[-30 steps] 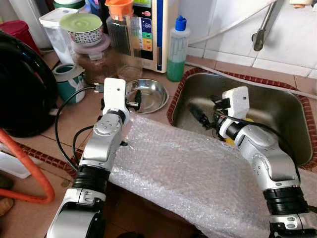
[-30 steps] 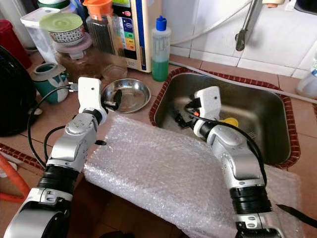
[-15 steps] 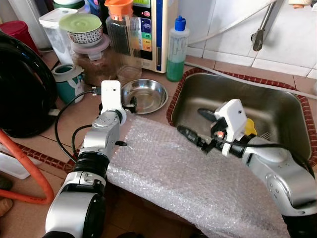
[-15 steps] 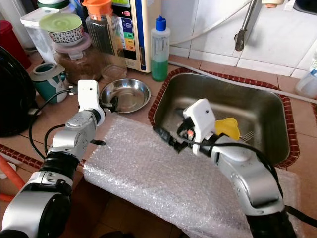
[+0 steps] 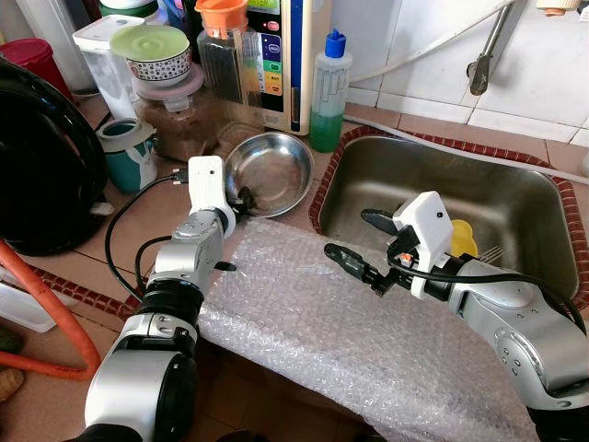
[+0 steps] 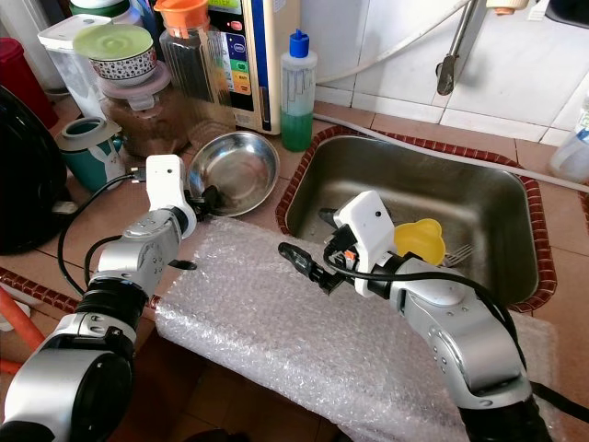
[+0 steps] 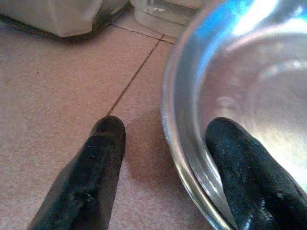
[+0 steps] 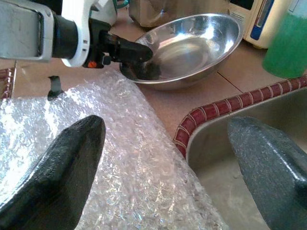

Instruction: Kitchen organization

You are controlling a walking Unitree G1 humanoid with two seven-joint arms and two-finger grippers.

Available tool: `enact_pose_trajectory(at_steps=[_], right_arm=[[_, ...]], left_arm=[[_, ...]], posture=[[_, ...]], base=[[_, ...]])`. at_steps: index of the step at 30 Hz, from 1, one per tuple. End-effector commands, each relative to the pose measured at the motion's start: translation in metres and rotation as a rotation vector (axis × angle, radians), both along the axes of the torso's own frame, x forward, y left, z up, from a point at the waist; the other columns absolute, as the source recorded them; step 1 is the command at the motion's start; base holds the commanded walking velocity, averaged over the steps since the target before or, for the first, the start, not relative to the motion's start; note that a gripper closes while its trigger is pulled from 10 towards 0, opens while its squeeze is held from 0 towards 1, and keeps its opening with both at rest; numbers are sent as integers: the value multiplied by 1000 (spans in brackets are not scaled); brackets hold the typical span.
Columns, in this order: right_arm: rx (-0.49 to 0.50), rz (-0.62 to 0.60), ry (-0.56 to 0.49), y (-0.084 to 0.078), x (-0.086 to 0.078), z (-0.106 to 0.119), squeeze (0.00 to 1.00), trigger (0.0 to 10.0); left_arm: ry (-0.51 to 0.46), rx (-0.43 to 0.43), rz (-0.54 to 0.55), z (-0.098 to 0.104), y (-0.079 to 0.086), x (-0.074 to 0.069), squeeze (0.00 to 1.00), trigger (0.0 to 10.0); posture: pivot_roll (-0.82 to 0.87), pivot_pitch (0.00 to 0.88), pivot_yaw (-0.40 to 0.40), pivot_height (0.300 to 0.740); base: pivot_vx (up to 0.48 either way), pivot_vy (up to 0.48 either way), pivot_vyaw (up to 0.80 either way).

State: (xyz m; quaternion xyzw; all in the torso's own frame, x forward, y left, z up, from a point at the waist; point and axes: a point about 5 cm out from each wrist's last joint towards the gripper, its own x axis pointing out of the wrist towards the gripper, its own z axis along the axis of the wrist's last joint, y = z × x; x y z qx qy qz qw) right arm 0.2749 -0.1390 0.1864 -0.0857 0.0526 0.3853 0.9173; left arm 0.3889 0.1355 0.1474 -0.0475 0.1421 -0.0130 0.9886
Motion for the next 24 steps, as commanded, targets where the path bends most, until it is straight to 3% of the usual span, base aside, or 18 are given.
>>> enact_pose_trajectory(at_steps=[1,20,21,22,23,24], right_arm=[[-15,16,-7,2,-3,2,0,10000],[-29,16,-13,4,-1,0,0,10000],[-30,16,-13,4,-1,-1,0,10000],[-30,17,-13,4,-1,-1,0,10000],[-31,19,-13,5,-1,-1,0,10000],[-32,21,-13,5,-1,-1,0,10000]], left_arm=[[9,7,18,1,4,2,0,0],[-27,88,148,11,29,4,0,0],[-24,89,136,11,27,4,0,4941],[-22,87,132,11,26,4,0,7569],[-18,77,124,11,25,4,0,9373],[-13,64,112,10,23,4,0,10000]], posture=[[-51,99,49,740],[-46,98,43,740],[-44,98,42,740],[-44,97,41,740],[-45,97,41,740],[-46,97,40,740]], base=[[0,0,0],[0,0,0],[0,0,0],[0,0,0],[0,0,0],[0,0,0]])
